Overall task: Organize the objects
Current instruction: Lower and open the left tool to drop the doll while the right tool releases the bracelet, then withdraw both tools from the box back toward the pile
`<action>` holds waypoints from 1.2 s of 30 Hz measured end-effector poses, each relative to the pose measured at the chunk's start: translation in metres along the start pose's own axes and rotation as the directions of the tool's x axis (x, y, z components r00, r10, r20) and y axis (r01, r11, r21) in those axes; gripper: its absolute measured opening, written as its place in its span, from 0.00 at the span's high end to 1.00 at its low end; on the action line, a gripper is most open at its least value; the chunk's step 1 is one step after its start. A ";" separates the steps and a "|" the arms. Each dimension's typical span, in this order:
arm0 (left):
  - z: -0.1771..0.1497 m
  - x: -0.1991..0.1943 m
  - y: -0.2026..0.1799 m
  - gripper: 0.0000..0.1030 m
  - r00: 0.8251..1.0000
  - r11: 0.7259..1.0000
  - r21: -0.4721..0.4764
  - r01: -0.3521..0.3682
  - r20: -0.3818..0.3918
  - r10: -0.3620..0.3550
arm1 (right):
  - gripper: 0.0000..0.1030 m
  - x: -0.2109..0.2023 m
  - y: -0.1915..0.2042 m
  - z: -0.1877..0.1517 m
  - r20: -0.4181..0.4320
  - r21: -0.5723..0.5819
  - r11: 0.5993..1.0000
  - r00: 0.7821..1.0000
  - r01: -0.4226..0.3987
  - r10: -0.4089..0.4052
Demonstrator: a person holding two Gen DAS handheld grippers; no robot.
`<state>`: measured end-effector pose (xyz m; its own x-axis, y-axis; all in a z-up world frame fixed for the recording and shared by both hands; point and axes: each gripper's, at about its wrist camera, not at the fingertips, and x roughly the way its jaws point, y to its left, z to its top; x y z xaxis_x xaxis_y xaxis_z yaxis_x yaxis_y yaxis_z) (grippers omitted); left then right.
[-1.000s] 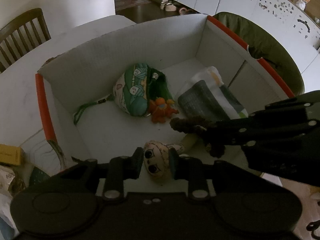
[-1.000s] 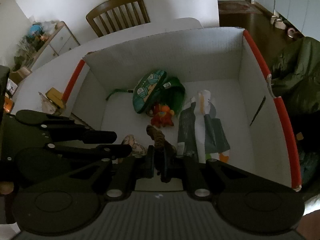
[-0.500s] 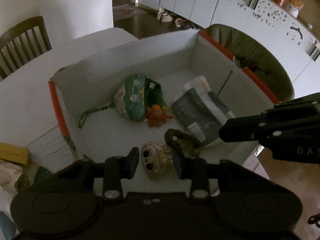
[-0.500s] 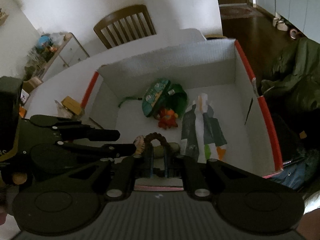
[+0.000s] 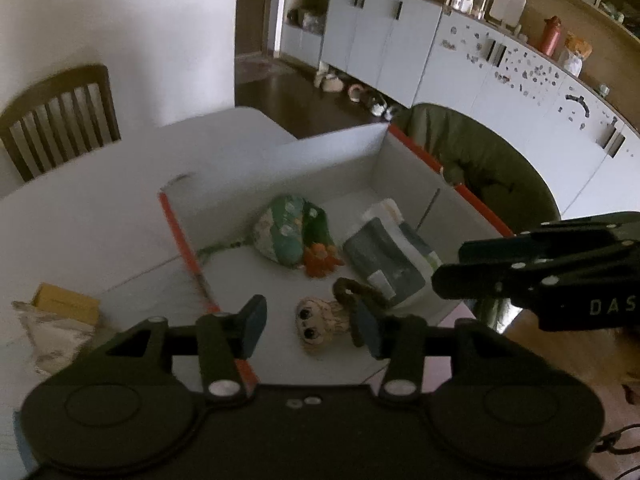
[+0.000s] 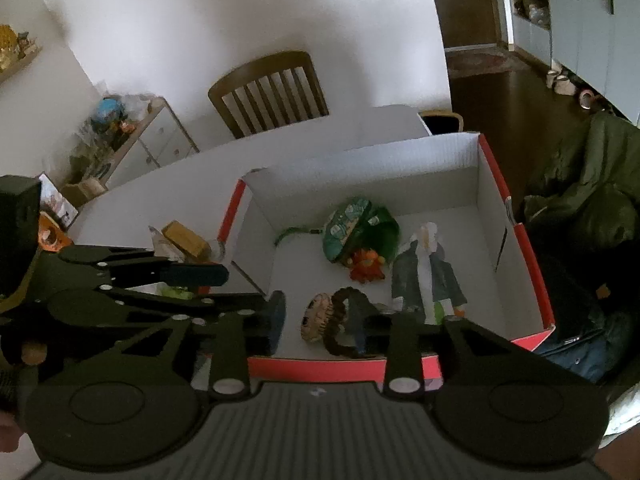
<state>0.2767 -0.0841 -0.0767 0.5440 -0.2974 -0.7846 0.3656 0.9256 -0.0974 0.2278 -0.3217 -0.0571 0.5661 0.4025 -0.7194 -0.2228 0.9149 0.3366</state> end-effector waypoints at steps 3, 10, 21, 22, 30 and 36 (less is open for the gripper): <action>-0.004 -0.013 0.005 0.51 1.000 1.000 -0.002 0.000 0.022 0.000 | 0.55 -0.005 0.007 -0.002 0.020 -0.001 1.000 1.000 0.008 -0.008; -0.018 -0.045 0.019 0.40 0.998 1.000 -0.015 -0.005 0.063 0.006 | 0.45 -0.016 0.032 -0.010 0.049 -0.025 1.000 0.999 0.019 -0.018; -0.039 -0.086 0.045 0.26 0.992 0.999 -0.031 -0.030 0.118 0.034 | 0.29 -0.027 0.079 -0.024 0.090 -0.038 0.999 0.996 -0.005 0.008; -0.042 -0.090 0.049 0.25 0.992 0.999 -0.034 -0.032 0.123 0.036 | 0.28 -0.027 0.083 -0.025 0.093 -0.038 0.999 0.996 -0.005 0.008; -0.057 -0.110 0.068 0.15 0.986 0.997 -0.052 -0.049 0.154 0.057 | 0.23 -0.026 0.109 -0.034 0.096 -0.041 0.999 0.995 -0.007 0.010; -0.067 -0.121 0.084 0.02 0.983 0.995 -0.078 -0.056 0.168 0.068 | 0.19 -0.022 0.130 -0.041 0.099 -0.057 0.998 0.995 0.001 0.005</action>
<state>0.1909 0.0456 -0.0314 0.6865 -0.2684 -0.6758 0.2749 0.9562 -0.1006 0.1534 -0.2109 -0.0225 0.6407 0.4020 -0.6541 -0.2670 0.9154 0.3011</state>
